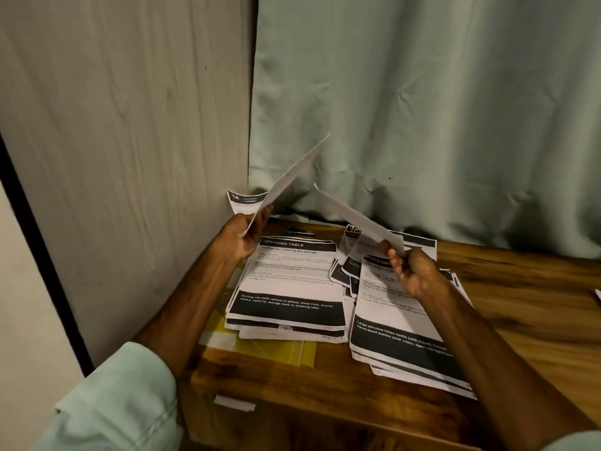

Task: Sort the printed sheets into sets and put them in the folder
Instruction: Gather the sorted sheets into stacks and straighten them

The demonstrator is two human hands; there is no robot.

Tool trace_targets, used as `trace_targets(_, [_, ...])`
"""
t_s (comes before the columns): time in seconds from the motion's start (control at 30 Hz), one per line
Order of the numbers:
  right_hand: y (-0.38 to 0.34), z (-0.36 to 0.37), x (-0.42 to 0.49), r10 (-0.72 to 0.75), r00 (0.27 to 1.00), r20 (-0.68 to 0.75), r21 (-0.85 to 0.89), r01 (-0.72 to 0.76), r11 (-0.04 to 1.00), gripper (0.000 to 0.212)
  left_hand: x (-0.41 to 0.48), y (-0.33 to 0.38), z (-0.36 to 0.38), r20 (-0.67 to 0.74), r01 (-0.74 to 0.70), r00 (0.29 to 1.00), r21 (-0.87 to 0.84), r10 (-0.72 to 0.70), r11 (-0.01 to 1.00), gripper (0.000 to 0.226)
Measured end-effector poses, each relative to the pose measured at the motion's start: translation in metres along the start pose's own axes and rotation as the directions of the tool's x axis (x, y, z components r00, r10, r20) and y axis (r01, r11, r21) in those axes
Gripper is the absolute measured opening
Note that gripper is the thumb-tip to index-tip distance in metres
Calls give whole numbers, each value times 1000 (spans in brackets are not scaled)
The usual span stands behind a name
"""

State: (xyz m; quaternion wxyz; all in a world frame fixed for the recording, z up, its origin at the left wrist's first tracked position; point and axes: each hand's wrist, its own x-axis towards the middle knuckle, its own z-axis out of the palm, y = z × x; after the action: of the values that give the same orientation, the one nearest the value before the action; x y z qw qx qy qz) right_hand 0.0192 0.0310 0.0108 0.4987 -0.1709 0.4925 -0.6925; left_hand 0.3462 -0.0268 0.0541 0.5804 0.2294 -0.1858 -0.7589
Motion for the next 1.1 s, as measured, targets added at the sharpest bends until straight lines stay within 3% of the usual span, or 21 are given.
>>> trace_targets(0.3, [12,-11,7,94,996,-3,113,-93,989,19,14,-10,-10,0,41,999,-52,-41,998,18])
trace_targets(0.43, [21,-13,10,63,998,-19,49,-62,997,19,23,-19,-20,72,48,997,-129,-39,990,43])
trace_targets(0.57, [17,-10,13,-59,998,-34,-131,54,990,13,27,-26,-26,75,29,997,-149,-18,988,51])
trace_targets(0.67, [0,1,15,-289,957,-38,-329,261,908,21,27,-32,-28,64,22,998,-132,-14,991,48])
trace_targets(0.73, [-12,13,11,-375,927,-19,-373,342,862,22,29,-34,-30,28,5,1000,-73,-3,997,44])
trace_targets(0.87, [-11,29,12,-438,899,-5,-399,400,825,21,42,-33,-31,-44,-81,996,62,84,995,41])
trace_targets(1.03, [26,45,-1,-425,898,112,-465,426,777,21,41,-34,-33,-46,-65,996,121,71,991,39])
trace_targets(1.1, [38,49,1,-462,883,82,-475,442,761,23,43,-32,-34,-56,-62,996,139,70,988,41])
